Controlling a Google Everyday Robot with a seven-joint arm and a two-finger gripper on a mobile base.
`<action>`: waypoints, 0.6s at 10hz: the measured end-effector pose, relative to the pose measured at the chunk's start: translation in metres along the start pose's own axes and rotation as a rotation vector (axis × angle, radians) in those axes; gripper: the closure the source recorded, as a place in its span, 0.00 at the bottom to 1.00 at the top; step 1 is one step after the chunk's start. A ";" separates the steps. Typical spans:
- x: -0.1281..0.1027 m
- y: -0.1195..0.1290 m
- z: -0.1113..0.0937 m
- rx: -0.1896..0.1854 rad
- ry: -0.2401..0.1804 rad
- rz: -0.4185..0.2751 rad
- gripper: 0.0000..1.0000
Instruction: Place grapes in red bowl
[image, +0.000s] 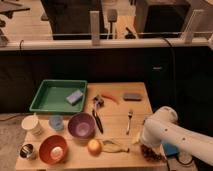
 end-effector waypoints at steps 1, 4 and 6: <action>0.003 0.003 0.004 -0.012 -0.001 -0.040 0.20; 0.015 0.017 0.043 -0.031 -0.053 -0.079 0.35; 0.021 0.024 0.063 -0.019 -0.077 -0.094 0.57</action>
